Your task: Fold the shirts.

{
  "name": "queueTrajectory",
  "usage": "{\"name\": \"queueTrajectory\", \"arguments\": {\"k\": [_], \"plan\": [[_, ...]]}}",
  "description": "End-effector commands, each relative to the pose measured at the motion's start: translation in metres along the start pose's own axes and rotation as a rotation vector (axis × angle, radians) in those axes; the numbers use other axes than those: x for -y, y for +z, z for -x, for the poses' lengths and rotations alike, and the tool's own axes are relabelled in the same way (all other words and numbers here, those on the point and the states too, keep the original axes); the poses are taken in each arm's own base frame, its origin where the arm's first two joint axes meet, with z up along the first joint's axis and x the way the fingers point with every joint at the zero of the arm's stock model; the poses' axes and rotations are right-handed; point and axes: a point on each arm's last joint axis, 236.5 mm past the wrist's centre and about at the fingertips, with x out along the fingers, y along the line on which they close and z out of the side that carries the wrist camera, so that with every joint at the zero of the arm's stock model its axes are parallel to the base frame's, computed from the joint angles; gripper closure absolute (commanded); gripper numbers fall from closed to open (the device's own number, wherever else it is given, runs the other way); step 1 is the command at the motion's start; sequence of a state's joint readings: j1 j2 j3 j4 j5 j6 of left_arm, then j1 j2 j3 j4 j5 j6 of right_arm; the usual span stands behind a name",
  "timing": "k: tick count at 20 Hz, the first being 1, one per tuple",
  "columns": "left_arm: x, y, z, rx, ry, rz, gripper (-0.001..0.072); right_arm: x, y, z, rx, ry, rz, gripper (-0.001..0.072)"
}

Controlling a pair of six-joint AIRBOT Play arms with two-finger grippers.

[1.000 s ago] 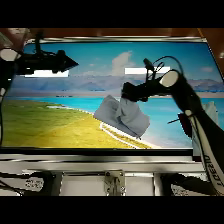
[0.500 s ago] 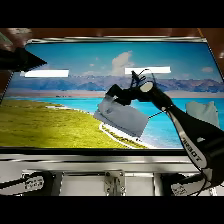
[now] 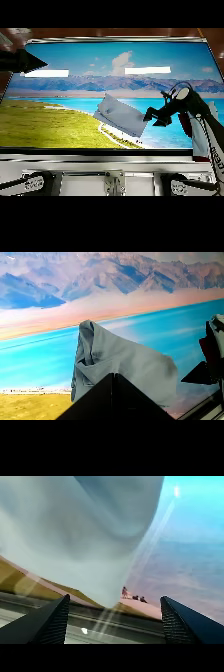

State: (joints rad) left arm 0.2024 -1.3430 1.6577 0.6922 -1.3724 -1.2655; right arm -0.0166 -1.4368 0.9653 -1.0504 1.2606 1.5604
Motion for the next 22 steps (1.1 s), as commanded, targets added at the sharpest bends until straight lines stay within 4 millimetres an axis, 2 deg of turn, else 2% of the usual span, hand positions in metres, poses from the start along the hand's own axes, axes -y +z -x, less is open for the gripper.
{"name": "queueTrajectory", "arguments": {"k": [1, 4, 5, 6, 7, 8, 9, 10, 12, 13, 14, 15, 17, 20, 22], "plan": [[0.004, -0.002, -0.003, -0.008, -0.007, -0.003, 0.0667, -0.008, 0.000, -0.038, 0.091, 0.150, -0.106, 0.0038], [0.009, -0.005, -0.008, -0.022, -0.018, -0.006, 0.0667, -0.016, 0.016, -0.055, 0.179, 0.157, -0.113, 0.0039], [0.010, -0.005, -0.010, -0.024, -0.020, -0.006, 0.0667, -0.022, 0.022, -0.058, 0.197, 0.182, -0.143, 0.0073], [0.010, -0.007, -0.011, -0.028, -0.021, -0.003, 0.0666, -0.028, 0.028, -0.059, 0.212, 0.220, -0.183, 0.0307], [0.008, -0.008, -0.012, -0.031, -0.021, 0.001, 0.0667, -0.035, 0.035, -0.054, 0.233, 0.257, -0.191, 0.0659], [0.007, -0.010, -0.014, -0.036, -0.022, 0.006, 0.0667, -0.044, 0.045, -0.041, 0.271, 0.292, -0.135, 0.0647], [0.006, -0.012, -0.015, -0.041, -0.022, 0.011, 0.0667, -0.056, 0.050, -0.021, 0.296, 0.326, -0.038, 0.0648], [0.004, -0.014, -0.016, -0.046, -0.022, 0.016, 0.0667, -0.069, 0.058, 0.012, 0.341, 0.353, 0.062, 0.0648], [0.000, -0.020, -0.020, -0.060, -0.023, 0.031, 0.0667, -0.083, 0.076, 0.102, 0.487, 0.370, 0.171, 0.0648], [-0.002, -0.023, -0.023, -0.068, -0.023, 0.040, 0.0667, -0.083, 0.084, 0.152, 0.576, 0.365, 0.165, 0.0648], [-0.005, -0.027, -0.025, -0.076, -0.023, 0.050, 0.0667, -0.074, 0.090, 0.205, 0.673, 0.339, 0.122, 0.0648], [-0.008, -0.031, -0.027, -0.084, -0.023, 0.060, 0.0667, -0.056, 0.091, 0.251, 0.759, 0.287, 0.079, 0.0648], [-0.011, -0.037, -0.031, -0.096, -0.023, 0.074, 0.0667, -0.011, 0.083, 0.311, 0.851, 0.162, -0.007, 0.0648], [-0.012, -0.039, -0.032, -0.104, -0.024, 0.080, 0.0667, 0.060, 0.067, 0.369, 0.956, 0.048, -0.156, 0.0648], [-0.013, -0.039, -0.032, -0.102, -0.024, 0.075, 0.0666, 0.106, 0.056, 0.388, 1.005, 0.008, -0.259, 0.0648]]}}
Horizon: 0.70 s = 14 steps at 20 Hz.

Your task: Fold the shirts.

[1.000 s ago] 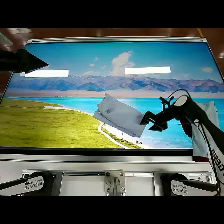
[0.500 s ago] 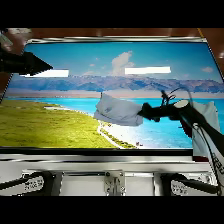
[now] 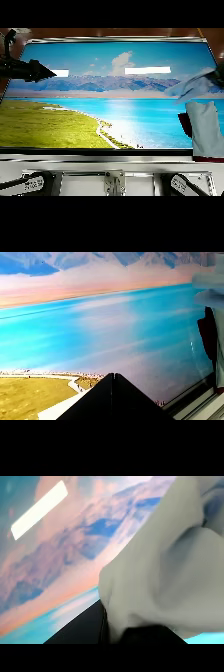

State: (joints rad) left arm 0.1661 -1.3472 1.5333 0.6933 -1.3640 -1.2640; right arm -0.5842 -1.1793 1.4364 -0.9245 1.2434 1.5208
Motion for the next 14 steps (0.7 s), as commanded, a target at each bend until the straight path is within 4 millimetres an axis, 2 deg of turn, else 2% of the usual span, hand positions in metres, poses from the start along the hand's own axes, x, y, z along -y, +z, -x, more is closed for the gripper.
{"name": "queueTrajectory", "arguments": {"k": [1, 3, 4, 6, 9, 11, 12, 14], "plan": [[-0.001, -0.002, -0.002, -0.004, -0.001, -0.011, 0.0666, 0.079, 0.025, 0.055, 0.083, -0.202, -0.106, 0.0648], [0.002, -0.003, -0.004, -0.010, -0.006, -0.016, 0.0667, 0.121, 0.012, 0.063, 0.025, -0.319, -0.141, 0.0648], [0.005, -0.004, -0.006, -0.015, -0.010, -0.020, 0.0666, 0.135, 0.003, 0.066, -0.015, -0.362, -0.151, 0.0647], [0.012, -0.007, -0.011, -0.027, -0.020, -0.033, 0.0667, 0.156, -0.019, 0.072, -0.110, -0.448, -0.160, 0.0647], [0.022, -0.009, -0.018, -0.034, -0.033, -0.058, 0.0667, 0.182, -0.054, 0.095, -0.261, -0.596, -0.166, 0.0648], [0.027, -0.005, -0.024, -0.015, -0.035, -0.074, 0.0666, 0.185, -0.069, 0.104, -0.343, -0.620, -0.134, 0.0647], [0.030, -0.002, -0.027, -0.003, -0.036, -0.079, 0.0667, 0.182, -0.070, 0.103, -0.355, -0.604, -0.115, 0.0648], [0.034, 0.001, -0.030, 0.013, -0.037, -0.088, 0.0666, 0.170, -0.054, 0.088, -0.280, -0.529, -0.101, 0.0647]]}}
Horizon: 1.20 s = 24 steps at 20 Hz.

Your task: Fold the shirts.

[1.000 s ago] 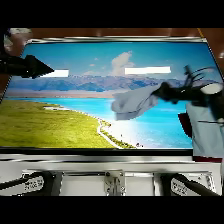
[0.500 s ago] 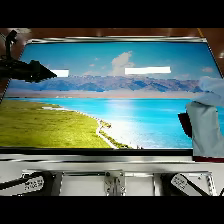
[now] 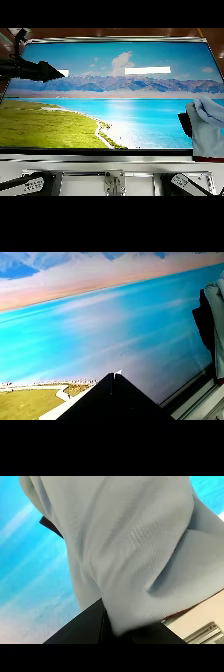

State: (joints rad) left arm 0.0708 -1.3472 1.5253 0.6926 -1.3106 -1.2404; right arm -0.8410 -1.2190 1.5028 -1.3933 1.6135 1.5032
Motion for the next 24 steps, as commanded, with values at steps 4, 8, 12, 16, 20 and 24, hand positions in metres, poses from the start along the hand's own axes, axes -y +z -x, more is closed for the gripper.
{"name": "queueTrajectory", "arguments": {"k": [4, 8, 12, 16, 20, 24], "plan": [[0.006, 0.006, -0.006, 0.025, -0.001, -0.017, 0.0666, -0.061, 0.031, 0.010, 0.133, 0.266, 0.016, 0.0647], [0.006, 0.006, -0.006, 0.025, 0.000, -0.028, 0.0666, 0.013, -0.041, -0.007, -0.176, -0.045, -0.010, 0.0647], [0.006, 0.006, -0.006, 0.024, -0.001, -0.036, 0.0667, 0.037, -0.101, -0.050, -0.383, -0.114, -0.035, 0.0647], [0.006, 0.006, -0.006, 0.024, -0.001, -0.036, 0.0666, 0.077, -0.134, -0.068, -0.492, -0.271, -0.026, 0.0639], [0.007, 0.006, -0.006, 0.024, -0.002, -0.028, 0.0666, 0.112, -0.125, -0.061, -0.457, -0.426, -0.007, 0.0016], [0.007, 0.006, -0.007, 0.024, -0.002, -0.019, 0.0667, 0.103, -0.061, -0.039, -0.221, -0.400, 0.009, 0.0015]]}}
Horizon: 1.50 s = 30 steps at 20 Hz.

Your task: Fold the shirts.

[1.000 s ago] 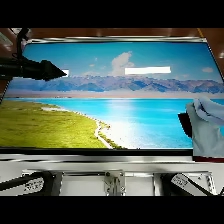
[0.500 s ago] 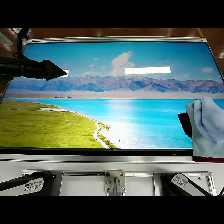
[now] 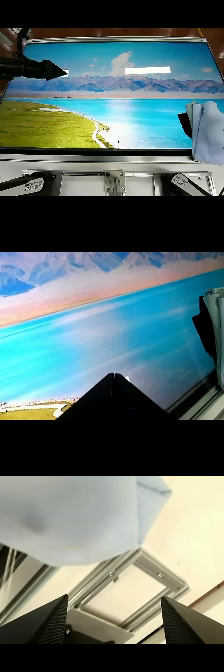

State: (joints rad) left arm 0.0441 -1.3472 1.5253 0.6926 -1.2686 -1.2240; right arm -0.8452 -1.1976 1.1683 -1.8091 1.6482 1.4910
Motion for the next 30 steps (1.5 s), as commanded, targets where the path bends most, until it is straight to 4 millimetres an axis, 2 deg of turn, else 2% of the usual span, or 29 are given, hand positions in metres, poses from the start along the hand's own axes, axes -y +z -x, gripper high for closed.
{"name": "queueTrajectory", "arguments": {"k": [1, 3, 4, 5, 6, 7, 8, 9, 10, 11, 13, 15, 18, 22, 30], "plan": [[0.002, 0.000, -0.001, -0.002, -0.003, 0.025, 0.0667, -0.002, 0.057, 0.056, 0.280, 0.057, -0.028, 0.0015], [0.003, -0.007, -0.008, -0.030, 0.020, -0.002, 0.0668, -0.052, 0.108, 0.149, 0.614, 0.342, -0.032, 0.0015], [-0.011, -0.019, -0.013, -0.084, 0.119, -0.028, 0.0669, -0.086, 0.121, 0.208, 0.786, 0.527, -0.015, 0.0016], [-0.034, -0.034, -0.015, -0.148, 0.276, -0.042, 0.0669, -0.120, 0.117, 0.256, 0.892, 0.672, 0.028, 0.0017], [-0.056, -0.048, -0.013, -0.210, 0.440, -0.060, 0.0668, -0.155, 0.100, 0.278, 0.913, 0.745, 0.105, 0.0068], [-0.069, -0.062, -0.011, -0.278, 0.572, -0.083, 0.0667, -0.186, 0.081, 0.276, 0.878, 0.725, 0.214, 0.0147], [-0.069, -0.079, -0.015, -0.359, 0.623, -0.120, 0.0665, -0.210, 0.064, 0.252, 0.807, 0.613, 0.335, 0.0152], [-0.062, -0.098, -0.026, -0.446, 0.610, -0.154, 0.0477, -0.226, 0.048, 0.219, 0.716, 0.474, 0.435, 0.0124], [-0.057, -0.117, -0.037, -0.526, 0.599, -0.155, 0.0011, -0.237, 0.036, 0.188, 0.628, 0.356, 0.518, 0.0035], [-0.057, -0.134, -0.045, -0.601, 0.599, -0.154, 0.0006, -0.246, 0.024, 0.159, 0.533, 0.256, 0.592, 0.0029], [-0.062, -0.156, -0.058, -0.699, 0.600, -0.145, 0.0007, -0.263, 0.003, 0.121, 0.389, 0.170, 0.697, 0.0029], [-0.065, -0.157, -0.065, -0.700, 0.599, -0.146, 0.0008, -0.278, -0.005, 0.108, 0.336, 0.150, 0.747, 0.0029], [-0.069, -0.137, -0.074, -0.605, 0.600, -0.168, 0.0008, -0.290, -0.012, 0.105, 0.330, 0.148, 0.784, 0.0030], [-0.072, -0.123, -0.081, -0.536, 0.600, -0.166, 0.0008, -0.290, -0.012, 0.105, 0.328, 0.153, 0.784, 0.0030], [-0.073, -0.123, -0.081, -0.537, 0.600, -0.165, 0.0008, -0.290, -0.012, 0.105, 0.328, 0.153, 0.784, 0.0030]]}}
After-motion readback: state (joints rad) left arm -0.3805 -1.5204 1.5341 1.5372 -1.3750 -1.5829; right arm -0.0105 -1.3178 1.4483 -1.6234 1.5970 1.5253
